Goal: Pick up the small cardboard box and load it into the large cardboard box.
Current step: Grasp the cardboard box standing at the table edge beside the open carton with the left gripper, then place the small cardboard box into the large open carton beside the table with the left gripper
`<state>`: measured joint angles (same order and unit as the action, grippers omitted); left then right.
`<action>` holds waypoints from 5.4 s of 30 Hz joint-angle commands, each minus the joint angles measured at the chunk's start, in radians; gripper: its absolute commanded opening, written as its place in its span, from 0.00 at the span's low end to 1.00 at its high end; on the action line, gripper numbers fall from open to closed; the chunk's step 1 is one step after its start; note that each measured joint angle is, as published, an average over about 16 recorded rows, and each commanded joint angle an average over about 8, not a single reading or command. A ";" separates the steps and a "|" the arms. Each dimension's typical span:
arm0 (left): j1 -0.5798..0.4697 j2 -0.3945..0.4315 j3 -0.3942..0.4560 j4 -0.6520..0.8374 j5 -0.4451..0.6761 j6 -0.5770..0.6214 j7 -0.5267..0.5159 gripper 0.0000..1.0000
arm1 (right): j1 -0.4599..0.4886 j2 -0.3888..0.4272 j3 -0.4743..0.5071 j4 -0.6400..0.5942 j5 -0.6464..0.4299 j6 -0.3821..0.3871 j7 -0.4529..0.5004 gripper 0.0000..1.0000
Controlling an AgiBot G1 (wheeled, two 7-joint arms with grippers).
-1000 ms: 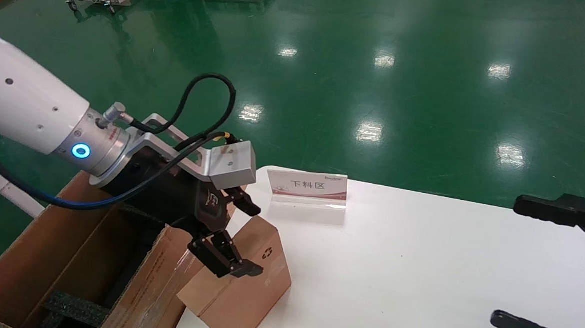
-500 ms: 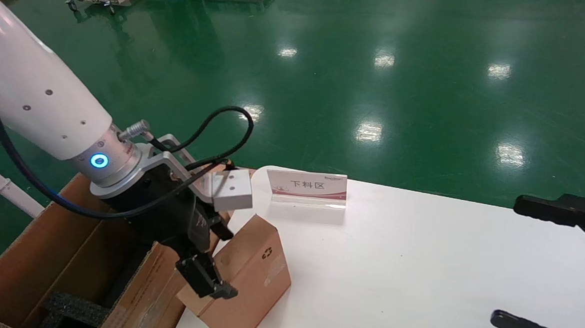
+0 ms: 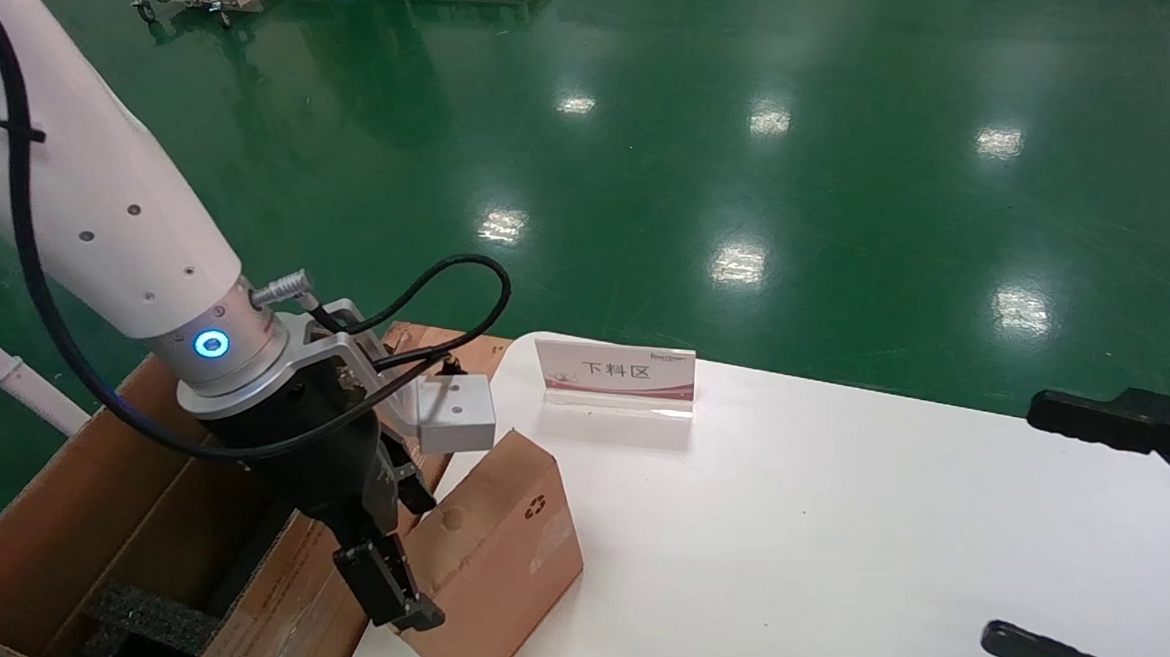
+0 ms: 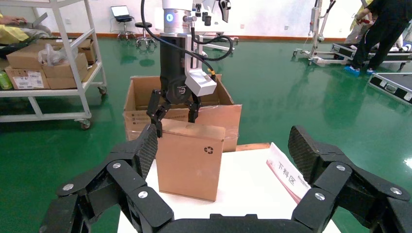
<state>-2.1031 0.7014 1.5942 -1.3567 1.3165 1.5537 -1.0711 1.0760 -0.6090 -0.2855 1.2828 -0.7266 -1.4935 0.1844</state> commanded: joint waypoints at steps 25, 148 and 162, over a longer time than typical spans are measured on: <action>-0.016 0.011 0.067 -0.001 -0.010 -0.030 0.000 0.00 | 0.000 0.000 -0.001 0.000 0.001 0.001 0.000 0.00; -0.712 -0.535 0.540 0.014 0.382 0.002 -0.273 0.00 | 0.002 0.002 -0.006 -0.001 0.004 0.002 -0.003 1.00; -0.648 -0.565 0.536 0.013 0.426 -0.079 -0.279 0.00 | 0.002 0.003 -0.007 -0.001 0.005 0.003 -0.004 1.00</action>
<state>-2.7499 0.1400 2.1316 -1.3434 1.7399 1.4699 -1.3536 1.0779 -0.6063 -0.2926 1.2816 -0.7218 -1.4907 0.1806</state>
